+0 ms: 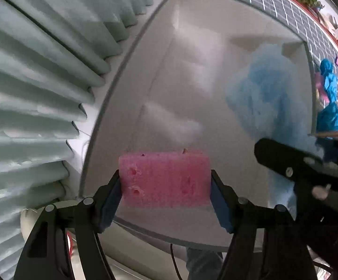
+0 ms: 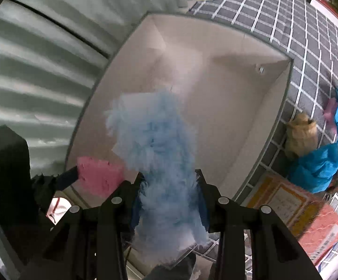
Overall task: Organize soft objects
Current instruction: 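Open the left tool to drop the sponge while the right tool drops the plush into the box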
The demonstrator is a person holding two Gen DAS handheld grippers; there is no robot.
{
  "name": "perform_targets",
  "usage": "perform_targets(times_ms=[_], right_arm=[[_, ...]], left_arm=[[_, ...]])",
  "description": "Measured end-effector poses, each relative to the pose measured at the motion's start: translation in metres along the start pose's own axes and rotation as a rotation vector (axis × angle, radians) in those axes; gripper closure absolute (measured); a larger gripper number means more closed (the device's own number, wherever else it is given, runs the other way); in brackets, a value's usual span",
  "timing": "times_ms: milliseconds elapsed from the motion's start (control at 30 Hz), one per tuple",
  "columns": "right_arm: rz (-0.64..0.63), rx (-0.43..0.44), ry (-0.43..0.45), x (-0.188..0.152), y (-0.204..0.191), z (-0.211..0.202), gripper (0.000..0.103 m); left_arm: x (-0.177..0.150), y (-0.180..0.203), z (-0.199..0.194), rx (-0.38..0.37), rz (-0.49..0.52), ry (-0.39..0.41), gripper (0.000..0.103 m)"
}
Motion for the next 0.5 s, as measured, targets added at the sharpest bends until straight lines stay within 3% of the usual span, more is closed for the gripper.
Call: perform_targets(times_ms=[500], right_arm=[[-0.005,0.016,-0.09,-0.026,0.001,0.016,0.062]], left_arm=[[-0.016,0.017,0.004,-0.013,0.058,-0.01,0.03]])
Point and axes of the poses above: each gripper's, at about its wrist camera, not at the fingertips, and z roughly the way its jaws point, y to its right, x to its top, the point moved 1 cm from there along z, roughly the way its jaws point, and after that the axes turned 2 degrees about z, right-handed, at the moved point
